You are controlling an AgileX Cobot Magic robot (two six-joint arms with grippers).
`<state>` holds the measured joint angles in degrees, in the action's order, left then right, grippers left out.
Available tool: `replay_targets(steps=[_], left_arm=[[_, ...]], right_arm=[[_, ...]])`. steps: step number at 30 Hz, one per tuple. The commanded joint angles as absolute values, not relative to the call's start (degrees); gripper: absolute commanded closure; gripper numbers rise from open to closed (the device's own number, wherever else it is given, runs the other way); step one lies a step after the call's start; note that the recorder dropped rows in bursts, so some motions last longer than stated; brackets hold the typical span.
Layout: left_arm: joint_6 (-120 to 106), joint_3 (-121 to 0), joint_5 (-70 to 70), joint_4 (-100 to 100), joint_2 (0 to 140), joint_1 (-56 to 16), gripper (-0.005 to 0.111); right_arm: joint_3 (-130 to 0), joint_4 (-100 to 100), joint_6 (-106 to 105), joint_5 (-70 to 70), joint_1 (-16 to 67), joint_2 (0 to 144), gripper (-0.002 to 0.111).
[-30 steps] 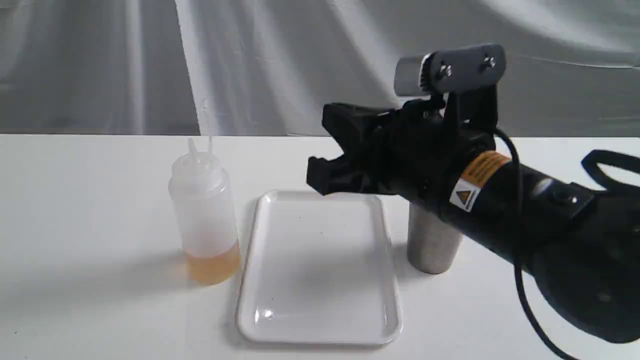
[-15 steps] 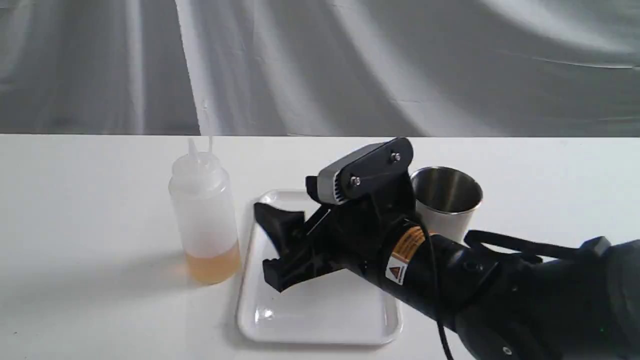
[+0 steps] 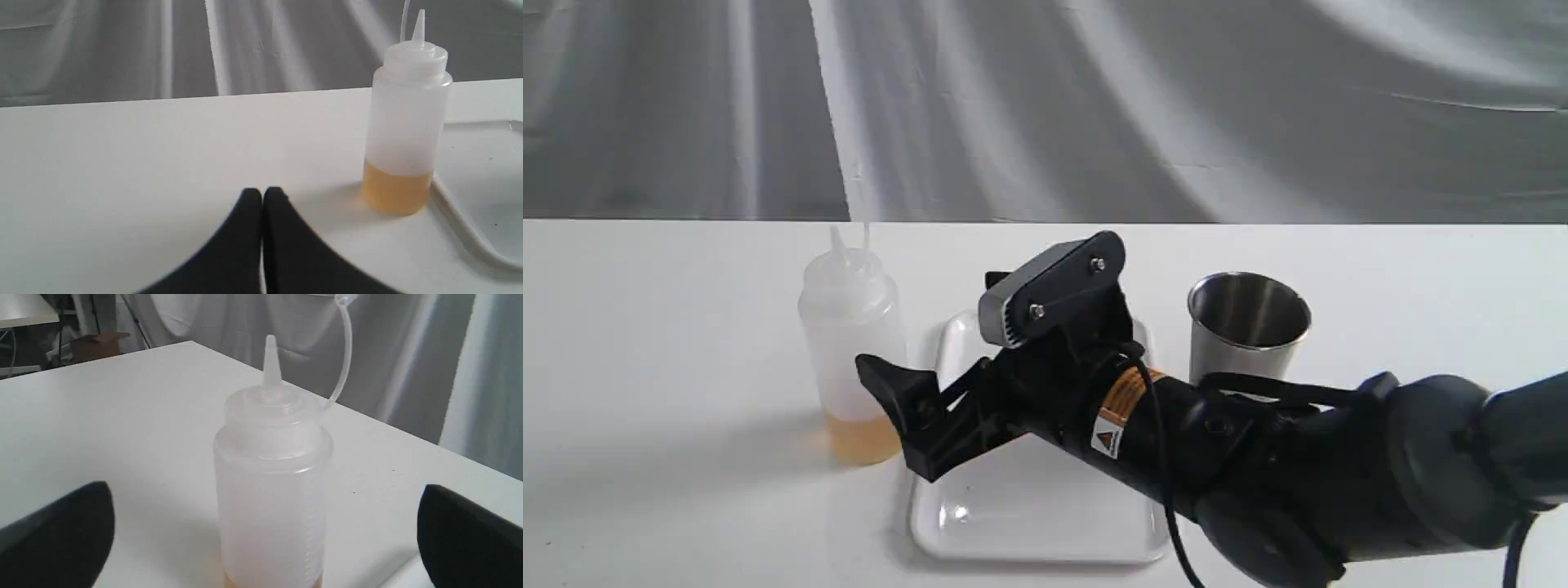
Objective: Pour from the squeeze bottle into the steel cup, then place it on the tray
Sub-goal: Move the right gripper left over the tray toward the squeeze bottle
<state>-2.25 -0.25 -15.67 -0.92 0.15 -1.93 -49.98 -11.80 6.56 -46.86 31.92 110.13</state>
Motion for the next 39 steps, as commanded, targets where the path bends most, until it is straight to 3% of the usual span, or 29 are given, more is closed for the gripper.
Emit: replay_targets(steps=[1, 39], left_arm=[[-2.1, 0.0, -15.2, -0.9, 0.0, -2.2, 0.107], [-2.0, 0.0, -15.2, -0.9, 0.0, -2.2, 0.107]], right_arm=[[-51.5, -14.2, 6.5, -47.8, 32.0, 111.8, 0.003], [-73.5, -15.4, 6.5, -45.6, 32.0, 133.9, 0.003]])
